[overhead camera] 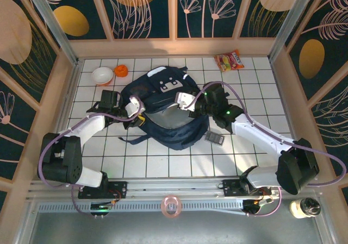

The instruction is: Pack the student bag

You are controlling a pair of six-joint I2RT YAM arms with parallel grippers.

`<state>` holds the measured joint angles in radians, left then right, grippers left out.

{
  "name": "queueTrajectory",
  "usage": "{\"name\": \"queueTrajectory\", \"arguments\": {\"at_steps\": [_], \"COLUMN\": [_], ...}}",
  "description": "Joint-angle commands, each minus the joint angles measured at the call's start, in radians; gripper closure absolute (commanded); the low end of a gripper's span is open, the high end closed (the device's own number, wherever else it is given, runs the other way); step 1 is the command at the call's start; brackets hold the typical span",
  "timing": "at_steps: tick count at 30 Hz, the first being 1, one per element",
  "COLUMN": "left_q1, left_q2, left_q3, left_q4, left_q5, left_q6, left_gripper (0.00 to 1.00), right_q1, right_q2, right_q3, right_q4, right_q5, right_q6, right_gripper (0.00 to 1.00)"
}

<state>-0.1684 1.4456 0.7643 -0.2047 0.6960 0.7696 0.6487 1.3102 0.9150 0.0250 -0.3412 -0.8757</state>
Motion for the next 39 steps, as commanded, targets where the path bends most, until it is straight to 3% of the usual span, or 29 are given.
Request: {"name": "queueTrajectory", "arguments": {"at_steps": [1,7,10,12,15,18,20,29,35,39], "left_q1": [-0.005,-0.005,-0.005,-0.005,-0.005,-0.005,-0.004,-0.021,-0.082,-0.146], "left_q2": [-0.011,-0.007,0.004,0.018,0.043,0.051,0.039,-0.079,-0.133,-0.139], "left_q3": [-0.012,-0.023,-0.014,-0.013,-0.006,0.008,0.010,-0.031,-0.026,-0.031], "left_q4": [0.059,0.107,0.130,0.157,0.174,0.173,0.174,0.113,0.010,0.014], "left_q5": [0.115,0.096,0.091,0.069,0.033,0.024,0.055,0.240,0.247,0.182], "left_q6": [-0.028,-0.116,-0.184,-0.233,-0.275,-0.304,-0.315,-0.331,-0.315,-0.368], "left_gripper": [0.76,0.83,0.69,0.67,0.74,0.92,1.00,1.00,1.00,1.00], "right_q1": [-0.003,-0.004,-0.004,-0.004,-0.004,-0.005,-0.006,0.006,0.009,0.009], "right_q2": [0.008,0.014,0.013,0.011,0.006,0.006,0.010,0.082,0.147,0.167], "right_q3": [0.044,0.043,0.039,0.038,0.035,0.028,0.018,-0.054,-0.068,-0.049], "right_q4": [0.071,0.075,0.073,0.073,0.080,0.085,0.094,0.200,0.283,0.282], "right_q5": [0.000,0.022,0.022,0.022,0.021,0.026,0.032,0.088,0.118,0.117], "right_q6": [0.053,0.073,0.078,0.081,0.092,0.114,0.133,0.198,0.210,0.268], "right_gripper": [1.00,1.00,1.00,1.00,1.00,1.00,1.00,1.00,1.00,1.00]}}
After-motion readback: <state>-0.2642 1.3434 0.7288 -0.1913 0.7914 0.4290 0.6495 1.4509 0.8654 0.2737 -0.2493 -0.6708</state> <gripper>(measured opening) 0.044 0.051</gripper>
